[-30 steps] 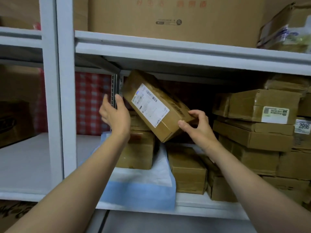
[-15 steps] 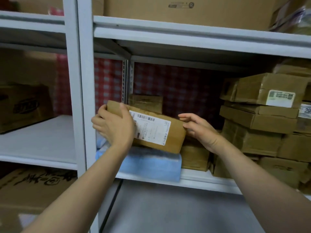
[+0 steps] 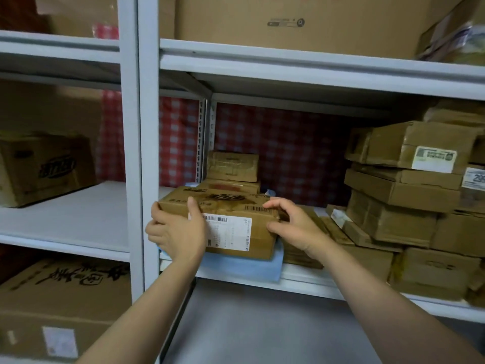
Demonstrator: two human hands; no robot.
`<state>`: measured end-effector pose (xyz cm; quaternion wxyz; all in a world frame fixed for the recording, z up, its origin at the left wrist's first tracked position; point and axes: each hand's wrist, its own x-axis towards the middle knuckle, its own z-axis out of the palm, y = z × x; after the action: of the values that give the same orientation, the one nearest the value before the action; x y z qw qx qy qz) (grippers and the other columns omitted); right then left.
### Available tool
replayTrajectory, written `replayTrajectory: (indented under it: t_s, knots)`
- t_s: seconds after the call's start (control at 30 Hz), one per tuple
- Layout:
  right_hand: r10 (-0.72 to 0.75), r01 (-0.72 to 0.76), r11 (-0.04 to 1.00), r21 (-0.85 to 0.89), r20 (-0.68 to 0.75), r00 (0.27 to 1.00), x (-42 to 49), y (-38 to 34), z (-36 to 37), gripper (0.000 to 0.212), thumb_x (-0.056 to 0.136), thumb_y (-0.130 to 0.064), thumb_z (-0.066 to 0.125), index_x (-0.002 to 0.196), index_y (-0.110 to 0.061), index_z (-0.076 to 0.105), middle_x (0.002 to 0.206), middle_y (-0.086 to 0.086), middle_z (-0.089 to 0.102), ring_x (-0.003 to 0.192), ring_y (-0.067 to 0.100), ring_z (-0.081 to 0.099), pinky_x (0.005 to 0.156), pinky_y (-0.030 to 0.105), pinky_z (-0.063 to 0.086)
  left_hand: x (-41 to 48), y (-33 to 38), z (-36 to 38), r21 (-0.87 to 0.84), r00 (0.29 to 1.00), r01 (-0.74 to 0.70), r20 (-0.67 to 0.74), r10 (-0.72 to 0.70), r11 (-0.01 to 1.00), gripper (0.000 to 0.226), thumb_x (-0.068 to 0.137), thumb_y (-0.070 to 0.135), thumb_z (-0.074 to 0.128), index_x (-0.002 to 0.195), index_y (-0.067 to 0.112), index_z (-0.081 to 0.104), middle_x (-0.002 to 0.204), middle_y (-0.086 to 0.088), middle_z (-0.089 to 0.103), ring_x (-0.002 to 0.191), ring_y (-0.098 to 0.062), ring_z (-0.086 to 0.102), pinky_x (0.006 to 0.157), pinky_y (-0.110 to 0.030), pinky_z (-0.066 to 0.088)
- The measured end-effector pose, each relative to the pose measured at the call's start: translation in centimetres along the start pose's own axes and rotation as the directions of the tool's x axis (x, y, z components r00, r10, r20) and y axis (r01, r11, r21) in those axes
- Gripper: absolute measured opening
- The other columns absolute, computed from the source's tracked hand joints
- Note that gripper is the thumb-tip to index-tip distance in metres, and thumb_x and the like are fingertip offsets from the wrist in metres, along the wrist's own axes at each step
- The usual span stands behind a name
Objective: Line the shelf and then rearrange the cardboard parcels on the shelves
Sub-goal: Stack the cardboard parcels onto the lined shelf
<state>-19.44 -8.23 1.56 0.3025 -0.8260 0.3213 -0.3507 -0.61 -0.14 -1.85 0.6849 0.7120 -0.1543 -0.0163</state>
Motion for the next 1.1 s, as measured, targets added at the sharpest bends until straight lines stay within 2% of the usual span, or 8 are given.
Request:
replayTrajectory:
  t_s: [0.13,0.3,0.57,0.73,0.87,0.93,1.03,1.1]
  knots:
    - [0.016,-0.016,1.000,0.003,0.007,1.000,-0.1,-0.3,0.0,0.036,0.083,-0.010,0.065,0.104,-0.038,0.061,0.135,-0.007,0.049,0.120,0.010,0.051,0.099,0.024,0.046,0.1,0.2,0.5,0.057,0.999,0.024,-0.039,-0.022,0.998,0.088,0.083,0.053,0.061,0.148,0.014,0.017,0.143,-0.022,0.026,0.131,-0.041,0.027,0.115,-0.052,0.023]
    - [0.009,-0.010,0.999,0.043,0.026,1.000,0.3,-0.9,0.1,0.034,0.088,-0.009,0.060,0.116,-0.028,0.063,0.120,-0.010,0.057,0.096,-0.003,0.054,0.065,0.002,0.043,0.8,0.8,0.8,0.087,0.989,-0.004,-0.149,0.017,0.996,0.084,0.080,0.051,0.061,0.145,0.015,0.023,0.140,-0.020,0.030,0.130,-0.041,0.029,0.115,-0.051,0.019]
    - [0.006,-0.006,1.000,-0.007,-0.033,0.999,0.7,-0.3,-0.7,0.027,0.086,-0.014,0.063,0.106,-0.031,0.069,0.134,-0.011,0.053,0.126,0.005,0.044,0.107,0.026,0.035,-0.1,-0.1,2.1,0.059,0.993,0.031,-0.112,-0.025,0.998,0.083,0.081,0.051,0.061,0.145,0.014,0.023,0.141,-0.020,0.029,0.129,-0.040,0.029,0.112,-0.051,0.020]
    - [-0.024,0.024,1.000,0.000,-0.047,0.999,0.4,0.8,-0.4,0.019,0.091,-0.026,0.062,0.108,-0.033,0.068,0.138,-0.013,0.052,0.130,0.004,0.043,0.111,0.029,0.032,0.2,-0.2,2.3,0.062,0.992,0.025,-0.122,-0.017,0.998,0.084,0.078,0.046,0.059,0.145,0.013,0.022,0.142,-0.019,0.028,0.132,-0.040,0.028,0.115,-0.051,0.017]
    - [-0.023,0.022,1.000,-0.017,-0.053,0.998,0.6,1.0,-0.9,0.029,0.097,-0.041,0.051,0.119,-0.030,0.065,0.131,-0.015,0.056,0.121,0.001,0.047,0.101,0.021,0.034,-0.1,1.2,1.7,0.095,0.975,-0.153,-0.149,0.166,0.984,0.085,0.074,0.028,0.063,0.146,0.009,0.023,0.145,-0.018,0.024,0.137,-0.041,0.024,0.120,-0.053,0.006]
    - [0.014,-0.030,0.998,-0.061,-0.246,0.969,1.2,1.8,-1.5,0.031,0.097,-0.039,0.050,0.124,-0.025,0.061,0.127,-0.009,0.058,0.116,0.006,0.052,0.095,0.023,0.039,-0.3,2.6,1.3,0.100,0.950,-0.276,-0.126,0.287,0.956,0.080,0.074,0.021,0.064,0.144,0.010,0.028,0.144,-0.018,0.026,0.137,-0.040,0.024,0.120,-0.053,0.005]
    - [0.187,-0.312,0.943,-0.114,-0.593,0.783,1.2,3.4,-3.3,0.031,0.095,-0.029,0.053,0.125,-0.022,0.057,0.125,0.004,0.061,0.111,0.023,0.058,0.090,0.035,0.049,-1.1,4.9,1.7,0.158,0.873,-0.484,0.017,0.488,0.861,0.060,0.078,0.020,0.063,0.135,0.015,0.045,0.136,-0.016,0.040,0.133,-0.034,0.031,0.120,-0.051,0.010]
    - [0.287,-0.485,0.857,-0.175,-0.619,0.731,0.4,4.3,-4.6,0.032,0.094,-0.024,0.053,0.126,-0.020,0.057,0.125,0.007,0.061,0.112,0.029,0.058,0.087,0.034,0.048,-2.2,6.1,2.7,0.191,0.776,-0.631,0.172,0.607,0.752,0.047,0.081,0.022,0.061,0.128,0.020,0.056,0.126,-0.011,0.052,0.129,-0.029,0.038,0.120,-0.051,0.011]
